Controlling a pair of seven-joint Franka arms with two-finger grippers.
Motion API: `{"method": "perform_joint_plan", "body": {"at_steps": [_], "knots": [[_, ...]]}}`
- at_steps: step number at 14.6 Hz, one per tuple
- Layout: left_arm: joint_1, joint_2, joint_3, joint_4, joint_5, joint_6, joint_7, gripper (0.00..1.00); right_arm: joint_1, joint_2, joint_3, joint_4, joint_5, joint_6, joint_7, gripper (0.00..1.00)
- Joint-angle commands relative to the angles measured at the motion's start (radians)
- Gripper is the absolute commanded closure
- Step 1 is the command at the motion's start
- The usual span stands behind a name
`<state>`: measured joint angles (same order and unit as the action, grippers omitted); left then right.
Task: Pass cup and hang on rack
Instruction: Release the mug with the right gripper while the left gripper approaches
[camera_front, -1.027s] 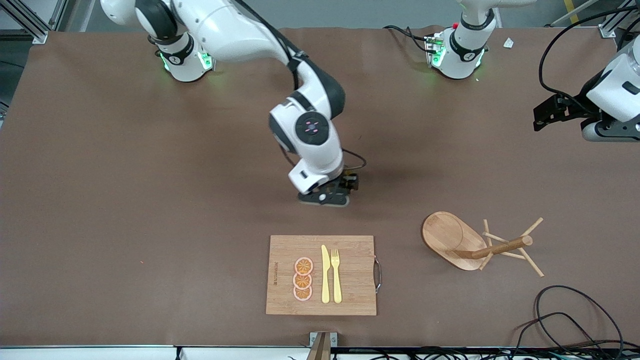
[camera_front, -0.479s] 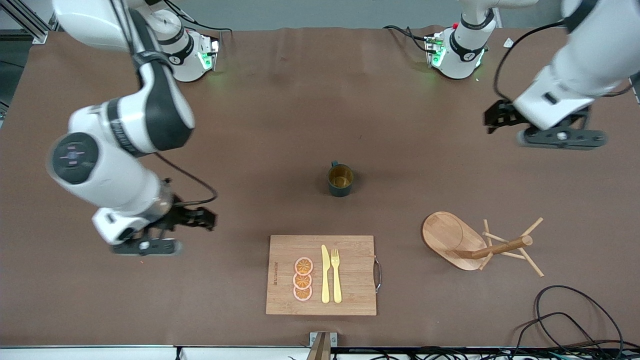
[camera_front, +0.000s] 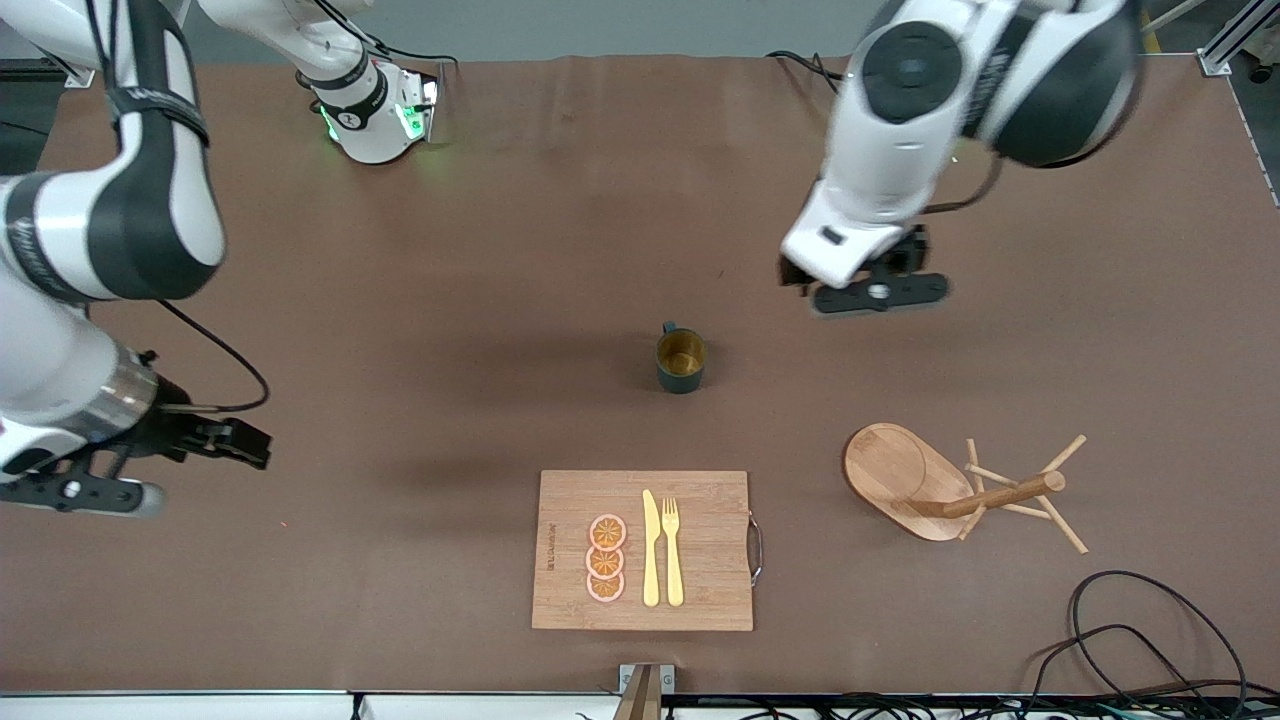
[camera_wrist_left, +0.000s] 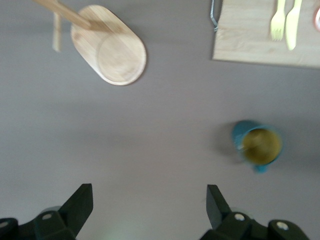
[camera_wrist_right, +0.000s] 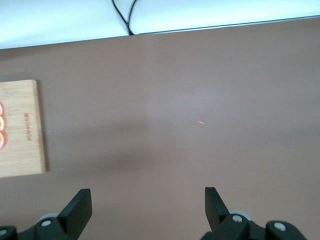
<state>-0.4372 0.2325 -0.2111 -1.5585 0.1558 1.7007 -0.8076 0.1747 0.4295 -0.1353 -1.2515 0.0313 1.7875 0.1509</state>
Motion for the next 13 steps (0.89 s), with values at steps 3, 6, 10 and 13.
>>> {"method": "perform_joint_plan", "body": {"at_steps": [3,6,10,13], "knots": [[-0.162,0.111,0.004,-0.035,0.147,0.129,-0.429,0.00,-0.086,-0.204,0.019,-0.222,-0.016,0.015,-0.111,0.00],[-0.277,0.206,0.004,-0.032,0.289,0.192,-0.736,0.00,-0.106,-0.285,0.019,-0.270,-0.016,0.012,-0.113,0.00],[-0.382,0.281,0.003,-0.072,0.473,0.209,-1.052,0.00,-0.103,-0.402,0.020,-0.328,-0.017,-0.005,-0.113,0.00],[-0.458,0.271,0.003,-0.202,0.673,0.266,-1.287,0.00,-0.103,-0.469,0.023,-0.411,-0.072,0.001,-0.113,0.00]]}}
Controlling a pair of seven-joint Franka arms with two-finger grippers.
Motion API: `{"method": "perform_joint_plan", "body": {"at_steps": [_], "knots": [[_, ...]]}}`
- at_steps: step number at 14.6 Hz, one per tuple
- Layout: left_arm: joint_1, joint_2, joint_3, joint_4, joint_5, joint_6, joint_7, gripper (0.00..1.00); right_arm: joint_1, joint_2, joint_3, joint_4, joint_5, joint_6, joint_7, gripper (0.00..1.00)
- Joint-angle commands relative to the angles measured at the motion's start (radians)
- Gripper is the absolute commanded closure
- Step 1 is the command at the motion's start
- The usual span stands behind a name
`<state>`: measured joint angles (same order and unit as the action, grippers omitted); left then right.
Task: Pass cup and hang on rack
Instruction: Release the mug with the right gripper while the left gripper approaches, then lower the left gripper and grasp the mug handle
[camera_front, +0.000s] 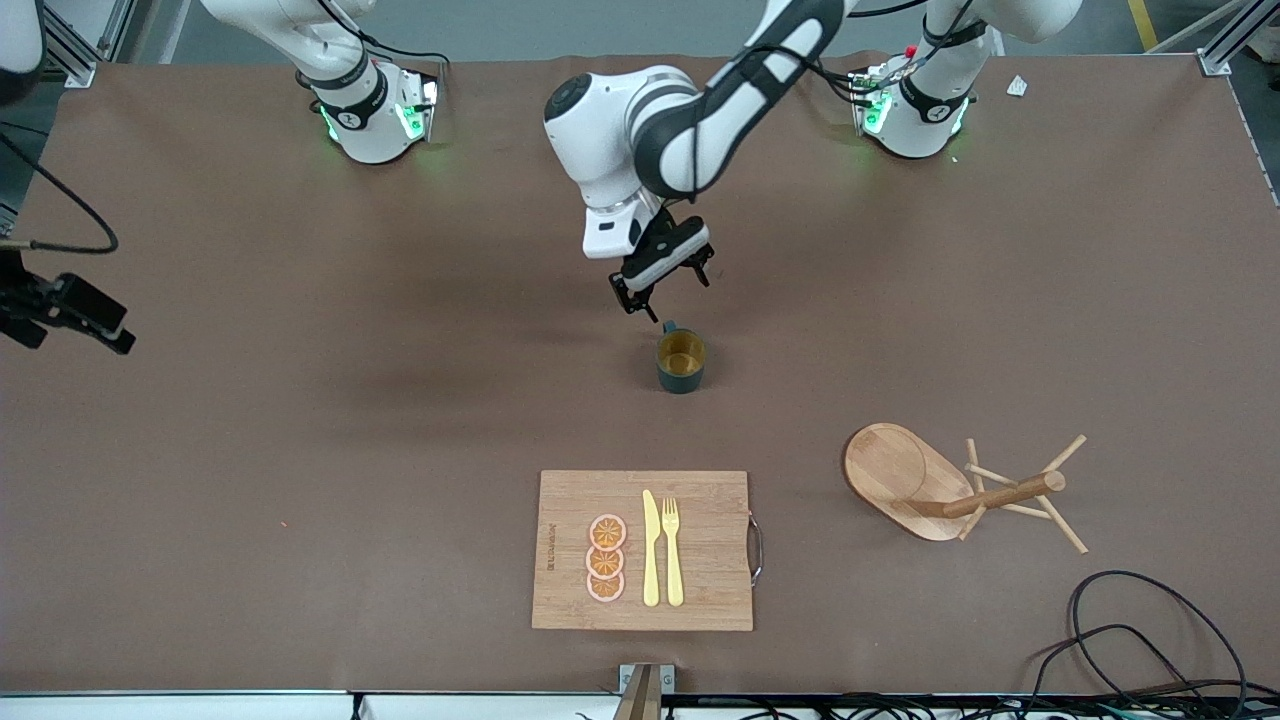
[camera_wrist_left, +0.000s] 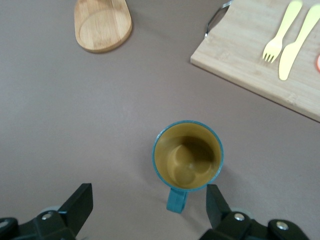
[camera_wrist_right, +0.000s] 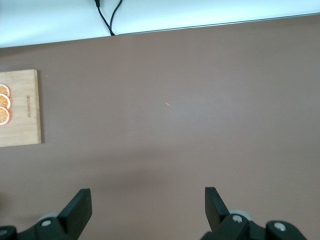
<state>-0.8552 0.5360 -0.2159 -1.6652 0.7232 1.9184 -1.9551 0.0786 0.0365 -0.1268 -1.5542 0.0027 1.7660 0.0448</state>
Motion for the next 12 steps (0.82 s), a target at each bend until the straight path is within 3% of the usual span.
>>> {"method": "perform_joint_plan", "body": {"at_steps": [1,3,12], "knots": [[-0.056,-0.033,0.007,-0.125,0.161,0.068,-0.248,0.00,-0.005,-0.087,0.015,-0.121,-0.055,0.021,-0.006,0.00],[-0.094,-0.024,0.004,-0.174,0.284,0.073,-0.368,0.00,-0.010,-0.086,0.016,-0.121,-0.058,0.024,-0.006,0.00],[-0.102,-0.004,-0.007,-0.379,0.763,0.074,-0.419,0.05,-0.020,-0.089,0.013,-0.110,-0.055,-0.020,-0.043,0.00]]}}
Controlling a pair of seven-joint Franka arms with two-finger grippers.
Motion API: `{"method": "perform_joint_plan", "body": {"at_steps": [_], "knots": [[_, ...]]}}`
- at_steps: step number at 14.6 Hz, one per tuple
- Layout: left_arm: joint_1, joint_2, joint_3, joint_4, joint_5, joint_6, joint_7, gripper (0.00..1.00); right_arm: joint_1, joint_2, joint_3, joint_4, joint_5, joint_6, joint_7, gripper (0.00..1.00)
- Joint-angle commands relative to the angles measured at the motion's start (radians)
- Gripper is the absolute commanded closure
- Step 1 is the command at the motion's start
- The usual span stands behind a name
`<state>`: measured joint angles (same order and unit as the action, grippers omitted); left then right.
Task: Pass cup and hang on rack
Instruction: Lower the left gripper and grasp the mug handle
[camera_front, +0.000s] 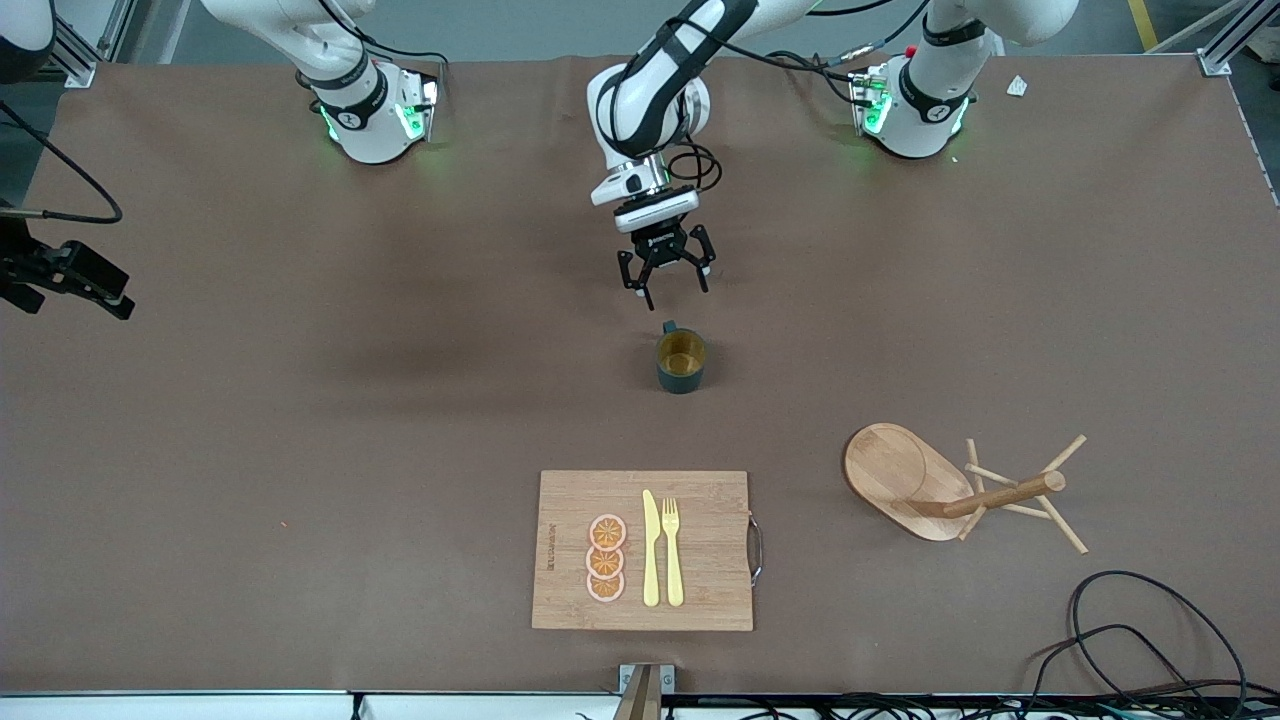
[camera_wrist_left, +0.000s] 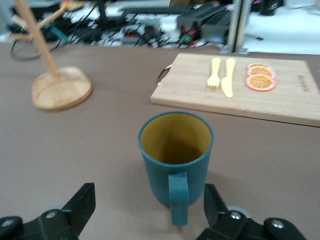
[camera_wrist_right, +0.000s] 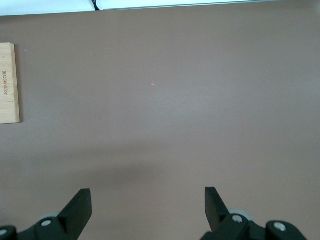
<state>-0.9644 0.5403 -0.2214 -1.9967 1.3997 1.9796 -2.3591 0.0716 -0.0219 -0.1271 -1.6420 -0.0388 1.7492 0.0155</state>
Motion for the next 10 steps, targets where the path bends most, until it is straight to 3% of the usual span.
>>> {"method": "perform_joint_plan", "body": {"at_steps": [1,6,10], "knots": [[0.007,0.000,-0.001,-0.056,0.114,0.013,-0.035,0.06,-0.012,-0.032,0.015,-0.016,-0.013,-0.005,-0.014,0.00],[0.007,0.056,-0.001,-0.054,0.272,0.007,-0.172,0.07,-0.012,-0.030,0.017,-0.009,-0.012,-0.005,-0.014,0.00],[0.016,0.084,0.004,-0.042,0.306,0.004,-0.172,0.13,-0.013,-0.030,0.017,-0.009,-0.012,-0.005,-0.014,0.00]]}}
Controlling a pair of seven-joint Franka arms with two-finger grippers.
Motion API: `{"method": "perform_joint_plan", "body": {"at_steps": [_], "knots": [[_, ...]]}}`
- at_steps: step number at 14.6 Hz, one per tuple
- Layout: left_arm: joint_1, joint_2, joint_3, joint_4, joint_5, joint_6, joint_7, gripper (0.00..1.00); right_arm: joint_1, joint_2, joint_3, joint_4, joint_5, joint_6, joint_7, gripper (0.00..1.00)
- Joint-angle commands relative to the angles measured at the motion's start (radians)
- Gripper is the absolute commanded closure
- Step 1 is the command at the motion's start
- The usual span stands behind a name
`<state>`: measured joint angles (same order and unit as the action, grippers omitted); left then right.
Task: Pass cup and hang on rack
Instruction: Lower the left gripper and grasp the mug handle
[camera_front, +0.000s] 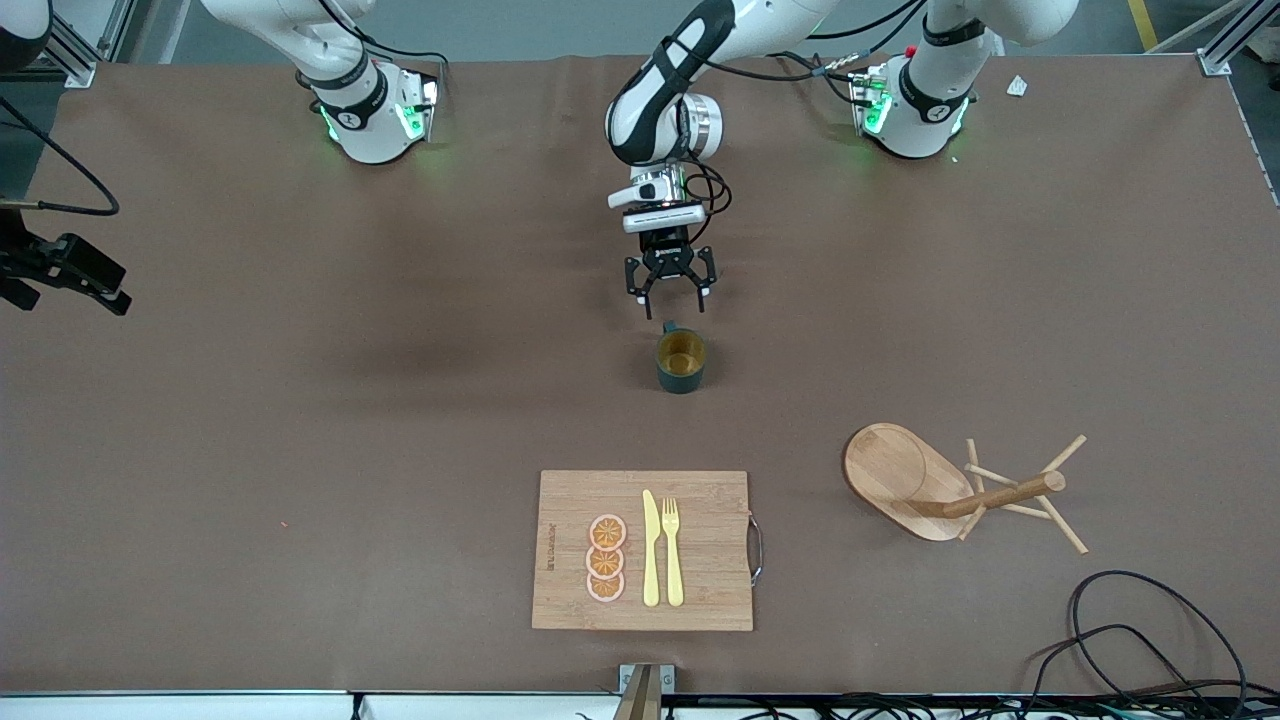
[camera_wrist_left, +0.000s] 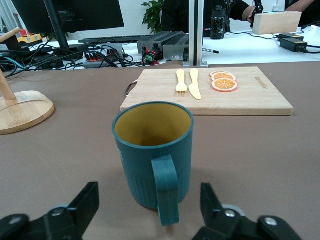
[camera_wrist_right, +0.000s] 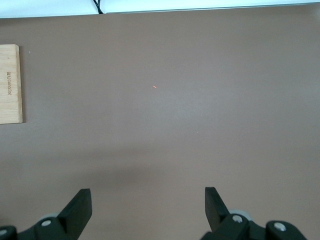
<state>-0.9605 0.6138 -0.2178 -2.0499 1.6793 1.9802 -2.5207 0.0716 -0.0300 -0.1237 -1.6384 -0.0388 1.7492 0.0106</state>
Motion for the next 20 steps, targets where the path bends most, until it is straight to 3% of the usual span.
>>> {"method": "perform_joint_plan", "body": {"at_steps": [1,20], "knots": [[0.016,0.012,0.002,0.014,0.030,0.002,-0.010,0.14,-0.013,-0.022,0.013,-0.012,-0.012,-0.005,-0.009,0.00],[0.029,0.107,0.034,0.105,0.071,-0.007,-0.006,0.26,-0.013,-0.019,0.013,-0.008,-0.009,-0.016,-0.009,0.00]]}}
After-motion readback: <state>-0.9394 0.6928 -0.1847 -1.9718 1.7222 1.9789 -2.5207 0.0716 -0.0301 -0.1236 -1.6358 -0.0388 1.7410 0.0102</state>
